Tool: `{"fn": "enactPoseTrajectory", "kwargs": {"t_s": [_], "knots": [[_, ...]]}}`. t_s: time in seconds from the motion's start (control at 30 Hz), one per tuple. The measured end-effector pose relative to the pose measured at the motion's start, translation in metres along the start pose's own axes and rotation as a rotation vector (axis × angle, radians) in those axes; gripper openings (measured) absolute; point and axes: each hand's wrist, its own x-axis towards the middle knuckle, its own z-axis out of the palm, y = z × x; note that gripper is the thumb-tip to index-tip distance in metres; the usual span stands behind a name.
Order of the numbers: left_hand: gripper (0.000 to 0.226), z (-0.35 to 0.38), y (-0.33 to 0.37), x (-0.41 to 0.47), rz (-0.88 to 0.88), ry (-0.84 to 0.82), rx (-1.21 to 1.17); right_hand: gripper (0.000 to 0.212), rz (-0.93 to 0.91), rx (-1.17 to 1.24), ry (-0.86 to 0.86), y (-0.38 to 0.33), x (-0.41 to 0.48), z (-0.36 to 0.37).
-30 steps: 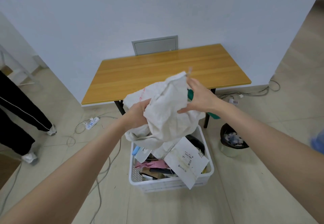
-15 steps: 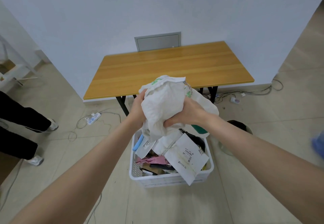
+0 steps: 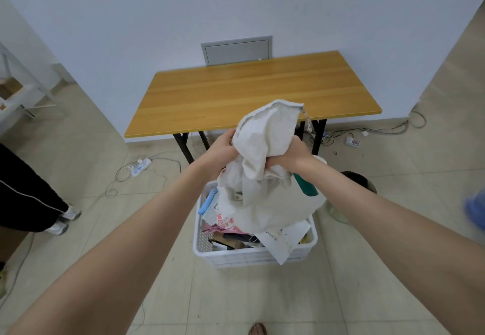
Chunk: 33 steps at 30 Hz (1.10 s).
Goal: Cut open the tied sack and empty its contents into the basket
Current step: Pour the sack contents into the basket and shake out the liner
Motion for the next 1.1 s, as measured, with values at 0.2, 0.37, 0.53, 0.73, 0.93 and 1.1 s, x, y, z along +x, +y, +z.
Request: {"fn": "enactPoseTrajectory", "kwargs": {"t_s": [0.2, 0.37, 0.53, 0.73, 0.93, 1.1], "knots": [[0.040, 0.009, -0.010, -0.003, -0.003, 0.036, 0.062, 0.029, 0.069, 0.076, -0.007, 0.010, -0.010, -0.008], [0.029, 0.024, -0.017, -0.006, -0.020, 0.005, 0.074, 0.058, 0.118, 0.085, -0.005, 0.022, -0.017, -0.010], [0.043, 0.044, -0.018, -0.015, -0.061, 0.055, 0.041, 0.030, 0.163, 0.271, -0.012, 0.037, -0.037, -0.027], [0.045, 0.068, -0.030, -0.028, -0.114, 0.130, 0.023, 0.030, 0.221, 0.418, 0.035, 0.055, -0.077, -0.066], [0.075, 0.098, -0.034, -0.046, -0.083, -0.126, 0.037, 0.041, 0.256, 0.280, -0.036, 0.071, -0.100, -0.072], [0.072, 0.107, -0.042, -0.065, -0.108, -0.203, 0.050, 0.053, 0.273, 0.244, -0.148, 0.078, -0.119, -0.061]]}}
